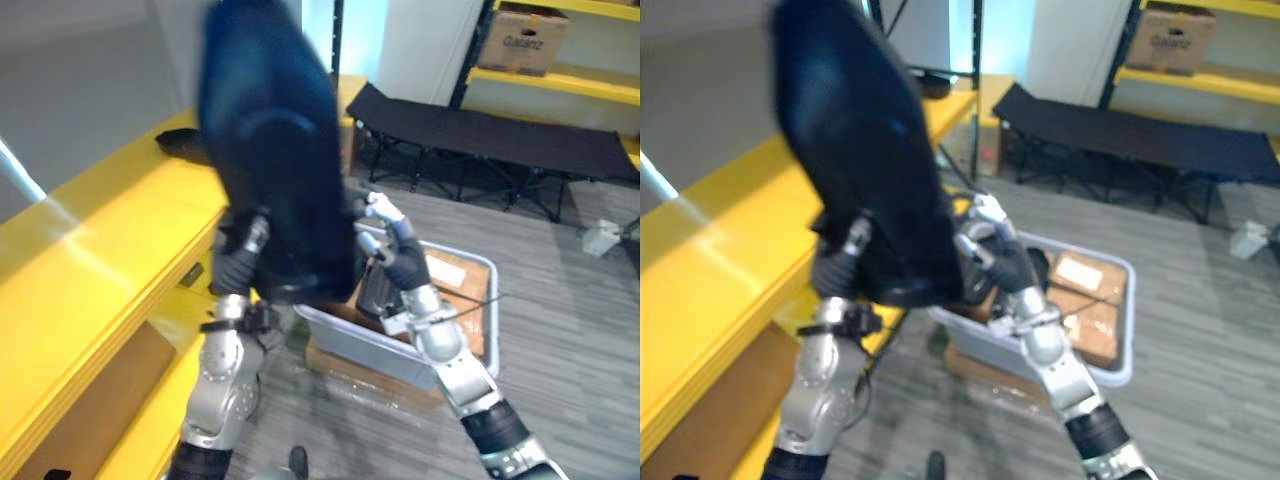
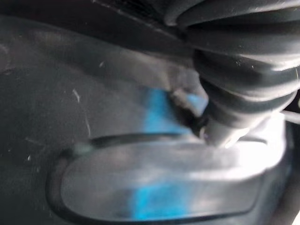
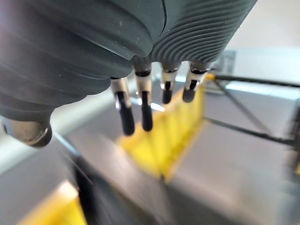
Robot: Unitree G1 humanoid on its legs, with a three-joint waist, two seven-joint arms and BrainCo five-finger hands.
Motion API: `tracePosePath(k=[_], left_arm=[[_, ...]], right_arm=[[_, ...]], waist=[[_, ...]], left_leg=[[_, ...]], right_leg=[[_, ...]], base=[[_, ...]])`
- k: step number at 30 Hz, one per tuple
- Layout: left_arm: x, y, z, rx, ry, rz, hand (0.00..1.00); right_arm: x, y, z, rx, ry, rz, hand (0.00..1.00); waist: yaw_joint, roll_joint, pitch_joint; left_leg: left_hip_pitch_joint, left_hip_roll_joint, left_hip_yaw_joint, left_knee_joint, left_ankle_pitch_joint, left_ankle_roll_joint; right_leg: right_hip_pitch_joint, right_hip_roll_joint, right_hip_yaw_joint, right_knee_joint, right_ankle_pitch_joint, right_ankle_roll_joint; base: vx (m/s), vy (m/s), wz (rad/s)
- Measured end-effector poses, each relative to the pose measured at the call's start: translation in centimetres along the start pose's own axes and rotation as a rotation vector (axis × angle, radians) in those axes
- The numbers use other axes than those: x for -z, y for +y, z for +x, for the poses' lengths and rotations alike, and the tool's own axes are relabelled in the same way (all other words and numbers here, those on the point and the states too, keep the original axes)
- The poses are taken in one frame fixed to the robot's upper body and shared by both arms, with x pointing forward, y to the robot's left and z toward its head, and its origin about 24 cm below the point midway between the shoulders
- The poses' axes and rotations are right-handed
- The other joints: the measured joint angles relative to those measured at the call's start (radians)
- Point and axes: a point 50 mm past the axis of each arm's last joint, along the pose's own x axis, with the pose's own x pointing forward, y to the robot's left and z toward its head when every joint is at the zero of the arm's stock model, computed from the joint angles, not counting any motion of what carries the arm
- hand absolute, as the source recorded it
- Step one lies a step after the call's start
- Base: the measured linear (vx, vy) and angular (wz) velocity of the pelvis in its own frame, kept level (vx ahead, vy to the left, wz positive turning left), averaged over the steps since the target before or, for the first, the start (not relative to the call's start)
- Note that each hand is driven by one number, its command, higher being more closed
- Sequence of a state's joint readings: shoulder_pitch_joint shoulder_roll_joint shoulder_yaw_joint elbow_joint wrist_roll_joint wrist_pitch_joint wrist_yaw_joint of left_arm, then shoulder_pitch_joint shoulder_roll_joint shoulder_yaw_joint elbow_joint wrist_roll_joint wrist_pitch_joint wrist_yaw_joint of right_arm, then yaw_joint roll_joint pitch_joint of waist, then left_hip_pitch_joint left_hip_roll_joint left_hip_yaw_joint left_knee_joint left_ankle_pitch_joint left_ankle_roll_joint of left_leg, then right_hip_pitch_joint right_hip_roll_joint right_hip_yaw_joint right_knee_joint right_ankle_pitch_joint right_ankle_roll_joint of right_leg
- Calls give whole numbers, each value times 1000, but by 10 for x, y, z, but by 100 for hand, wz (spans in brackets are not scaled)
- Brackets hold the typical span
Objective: Walk over and take plastic housings, then place them on the shelf
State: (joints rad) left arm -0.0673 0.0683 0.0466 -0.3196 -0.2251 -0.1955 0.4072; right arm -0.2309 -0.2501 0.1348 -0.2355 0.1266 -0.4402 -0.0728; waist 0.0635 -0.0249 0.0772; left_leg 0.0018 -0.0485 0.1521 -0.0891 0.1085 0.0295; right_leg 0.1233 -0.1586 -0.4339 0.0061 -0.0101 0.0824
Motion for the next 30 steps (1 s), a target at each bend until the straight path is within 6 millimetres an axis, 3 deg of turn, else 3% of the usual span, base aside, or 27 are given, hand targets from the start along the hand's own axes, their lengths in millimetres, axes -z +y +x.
tracePosePath(k=[1, 4, 7, 11, 15, 18, 26, 30], left_arm=[[-6, 12, 4, -64, -55, 61, 100], [-18, 25, 7, -142, -160, 138, 100], [-28, 25, 7, -151, -223, 170, 100], [-39, 23, 1, -127, -301, 238, 100], [-39, 34, -19, -126, -271, 267, 100], [-37, 40, -32, -123, -241, 271, 100], [-47, 41, -41, -66, -267, 204, 100], [-49, 47, -45, -87, -264, 228, 100]], right_arm=[[-10, -20, 3, 76, -44, 5, 0], [-22, -50, -2, 190, -85, -23, 0], [-23, -58, -12, 220, -61, -34, 0], [-13, -75, -49, 326, 83, 35, 0], [9, -69, -95, 445, 278, 117, 0], [25, -67, -116, 493, 378, 133, 0], [37, -64, -121, 586, 430, 110, 0], [45, -53, -107, 535, 418, 163, 0]], waist=[[-7, -1, 0], [-14, -1, -1], [-23, 0, -2], [-50, 6, -6], [-64, 21, -15], [-75, 27, -16], [-49, 26, -16], [-38, 23, -15]], left_leg=[[0, 0, 0, 0, 0, 0], [2, 0, 10, 0, -1, 2], [2, 2, 22, 0, -4, 4], [-3, 1, 27, 0, -7, 6], [-5, 9, 54, 0, -19, -2], [-6, 12, 55, 0, -21, -5], [-21, 0, 11, 0, -17, -1], [-28, -6, -11, 0, -17, -1]], right_leg=[[-1, -1, 1, 1, -2, -1], [-2, -1, 13, -1, -3, -1], [-11, -1, 28, -1, -3, -1], [-18, -2, 36, -1, -2, -1], [-34, 2, 59, -4, -2, -1], [-33, 5, 60, -12, -2, -1], [-16, 3, 16, -20, 6, 12], [-12, 0, -9, -21, 2, 14]], base=[[-5, 35, 2], [10, 31, -6], [25, 24, -15], [49, 14, -5], [62, -7, -20], [63, -9, -5], [63, 9, 16], [30, 23, 18]])
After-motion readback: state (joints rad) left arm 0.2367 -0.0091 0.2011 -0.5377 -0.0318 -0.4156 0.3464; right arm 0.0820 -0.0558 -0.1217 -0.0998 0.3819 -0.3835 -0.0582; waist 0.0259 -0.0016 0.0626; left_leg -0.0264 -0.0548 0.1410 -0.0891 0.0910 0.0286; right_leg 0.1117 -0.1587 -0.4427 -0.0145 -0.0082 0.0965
